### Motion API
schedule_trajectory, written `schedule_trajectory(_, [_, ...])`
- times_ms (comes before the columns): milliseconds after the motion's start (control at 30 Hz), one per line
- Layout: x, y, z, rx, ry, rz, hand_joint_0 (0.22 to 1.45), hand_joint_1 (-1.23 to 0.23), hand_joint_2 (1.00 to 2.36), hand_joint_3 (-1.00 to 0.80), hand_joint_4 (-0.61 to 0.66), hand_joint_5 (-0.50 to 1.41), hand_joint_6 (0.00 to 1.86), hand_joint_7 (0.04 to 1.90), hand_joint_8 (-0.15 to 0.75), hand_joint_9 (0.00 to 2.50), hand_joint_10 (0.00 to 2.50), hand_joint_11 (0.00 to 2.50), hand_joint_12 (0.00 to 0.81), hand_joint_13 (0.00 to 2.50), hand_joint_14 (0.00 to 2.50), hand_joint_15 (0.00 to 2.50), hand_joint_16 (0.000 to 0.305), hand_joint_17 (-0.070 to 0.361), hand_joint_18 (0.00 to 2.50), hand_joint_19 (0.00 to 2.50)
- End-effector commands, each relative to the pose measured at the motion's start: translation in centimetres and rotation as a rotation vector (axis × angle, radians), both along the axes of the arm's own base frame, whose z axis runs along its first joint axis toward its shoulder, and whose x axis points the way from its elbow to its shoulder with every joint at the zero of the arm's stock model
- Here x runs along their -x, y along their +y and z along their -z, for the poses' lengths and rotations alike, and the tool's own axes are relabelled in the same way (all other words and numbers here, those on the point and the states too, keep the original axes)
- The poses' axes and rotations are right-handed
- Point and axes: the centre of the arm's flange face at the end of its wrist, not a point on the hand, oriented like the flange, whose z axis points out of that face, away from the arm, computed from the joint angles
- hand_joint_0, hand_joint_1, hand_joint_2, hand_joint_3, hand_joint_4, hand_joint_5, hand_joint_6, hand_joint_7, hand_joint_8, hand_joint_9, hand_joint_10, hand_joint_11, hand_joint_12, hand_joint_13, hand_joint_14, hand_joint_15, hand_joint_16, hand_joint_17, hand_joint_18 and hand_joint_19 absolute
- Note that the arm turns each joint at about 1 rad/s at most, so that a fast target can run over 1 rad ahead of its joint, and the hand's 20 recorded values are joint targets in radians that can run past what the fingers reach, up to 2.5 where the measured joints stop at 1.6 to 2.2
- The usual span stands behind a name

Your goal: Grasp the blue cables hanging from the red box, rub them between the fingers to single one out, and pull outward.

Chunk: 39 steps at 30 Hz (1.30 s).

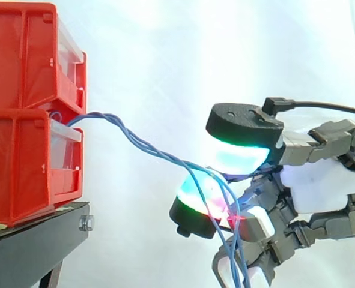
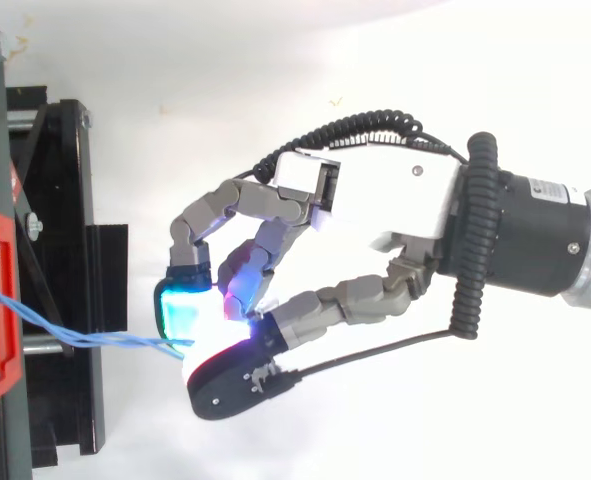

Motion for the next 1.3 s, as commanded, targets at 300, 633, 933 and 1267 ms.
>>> schedule_trajectory(300, [0.02,0.03,-0.04,0.0,0.001,0.0,0.61,-0.78,1.01,-0.26,0.04,-0.14,0.9,1.06,0.223,1.16,0.03,0.84,0.287,0.84,0.02,0.62,0.04,0.091,0.78,0.64])
schedule_trajectory(633, [-0.03,0.04,0.0,0.0,0.001,0.0,0.51,-0.73,1.0,-0.5,0.09,-0.15,0.9,0.97,0.236,1.16,0.02,0.83,0.3,0.86,0.02,0.62,0.045,0.101,0.81,0.62])
schedule_trajectory(933, [0.01,0.03,0.07,0.0,0.002,0.0,0.63,-0.88,1.0,-0.48,0.07,-0.16,0.89,1.02,0.213,1.09,0.02,0.83,0.286,0.81,0.03,0.62,0.041,0.093,0.76,0.62])
schedule_trajectory(1267, [-0.01,0.03,-0.11,0.0,-0.001,0.0,0.61,-0.79,1.01,-0.23,0.02,-0.17,0.91,0.99,0.216,1.08,0.02,0.78,0.284,0.79,0.02,0.61,0.043,0.096,0.76,0.64])
